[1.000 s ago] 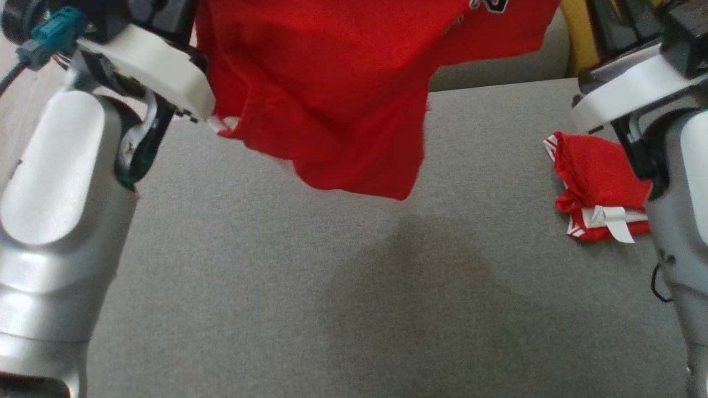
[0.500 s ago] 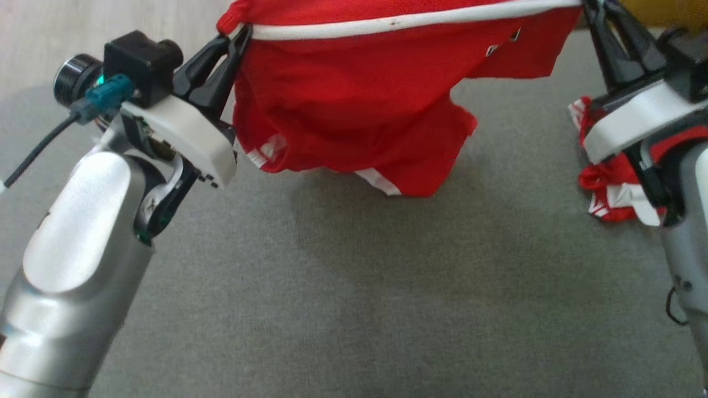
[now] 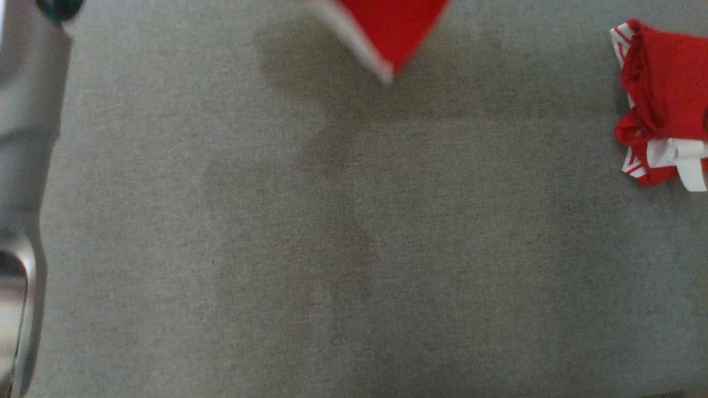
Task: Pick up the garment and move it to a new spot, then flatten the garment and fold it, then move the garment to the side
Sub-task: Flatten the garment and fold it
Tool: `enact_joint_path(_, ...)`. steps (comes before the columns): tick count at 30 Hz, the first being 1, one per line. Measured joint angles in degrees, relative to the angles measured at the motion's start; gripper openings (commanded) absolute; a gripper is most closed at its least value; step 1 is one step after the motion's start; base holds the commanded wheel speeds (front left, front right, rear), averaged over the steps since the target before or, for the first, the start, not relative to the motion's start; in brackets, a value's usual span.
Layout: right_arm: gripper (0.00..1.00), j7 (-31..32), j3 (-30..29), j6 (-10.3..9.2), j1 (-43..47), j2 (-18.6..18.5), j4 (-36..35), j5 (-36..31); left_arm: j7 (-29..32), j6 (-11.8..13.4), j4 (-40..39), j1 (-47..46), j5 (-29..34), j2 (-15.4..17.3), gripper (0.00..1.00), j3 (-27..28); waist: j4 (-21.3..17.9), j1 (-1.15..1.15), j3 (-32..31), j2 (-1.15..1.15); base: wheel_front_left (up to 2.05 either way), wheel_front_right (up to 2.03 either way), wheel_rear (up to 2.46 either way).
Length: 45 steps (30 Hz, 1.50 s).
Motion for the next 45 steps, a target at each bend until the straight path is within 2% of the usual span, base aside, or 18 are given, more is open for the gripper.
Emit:
enact_joint_path(5,0.0,-8.5,-4.0,0.0,-6.4,2.4,9.4,-4.1,-9.2,-0.4,9.0,-6.6,1.2,-3.2,0.0,0.3,-0.1,-0.01,1.9,0.0,0.0,0.0,0.0)
enact_joint_path(10,0.0,-10.3,-3.1,0.0,-5.3,4.1,17.0,-6.8,-13.9,-0.4,15.7,-6.4,1.5,-5.0,0.0,-2.1,0.3,-0.04,1.3,0.0,0.0,0.0,0.0)
enact_joint_path(14,0.0,-10.7,1.0,0.0,-0.9,4.1,22.6,-6.8,-15.9,-0.4,17.1,-0.9,-1.3,-5.2,0.0,-6.7,0.5,-0.03,0.3,0.0,0.0,0.0,0.0)
enact_joint_path(16,0.0,-10.7,3.7,0.0,2.1,3.9,25.4,-6.1,-16.3,-0.4,16.6,4.1,-2.0,-4.9,0.0,-11.4,0.6,-0.03,-0.5,0.0,0.0,0.0,0.0)
enact_joint_path(21,0.0,-8.5,14.4,0.0,10.3,1.5,29.7,0.7,-16.6,-0.4,13.0,15.8,-6.4,-3.3,0.0,-20.1,1.6,-0.04,-3.1,0.0,0.0,0.0,0.0)
enact_joint_path(22,0.0,-7.1,18.9,0.0,13.1,0.2,29.1,4.8,-16.9,-0.4,10.9,18.8,-8.8,-2.1,0.0,-23.1,1.9,-0.04,-4.5,0.0,0.0,0.0,0.0)
enact_joint_path(27,0.0,-0.4,30.2,0.0,18.7,-6.5,22.1,16.6,-16.9,-0.4,5.7,24.1,-10.6,1.1,0.0,-30.9,2.6,-0.05,-8.4,0.0,0.0,0.0,0.0)
enact_joint_path(33,0.0,9.5,41.4,0.0,24.0,-16.3,7.2,31.0,-16.9,-0.4,1.3,30.2,-11.1,4.2,0.0,-33.8,3.0,-0.05,-13.3,0.0,0.0,0.0,0.0)
enact_joint_path(39,0.0,18.3,47.8,0.0,27.3,-26.7,-7.8,42.3,-15.0,1.5,-5.4,36.5,-12.1,6.3,0.0,-35.5,3.0,-0.04,-17.2,0.01,0.0,0.0,0.0)
enact_joint_path(45,0.0,24.3,48.7,0.0,32.1,-35.0,-18.3,49.7,-11.0,4.7,-14.6,43.9,-13.8,9.1,0.0,-37.4,2.7,-0.05,-20.2,0.01,0.0,0.0,0.0)
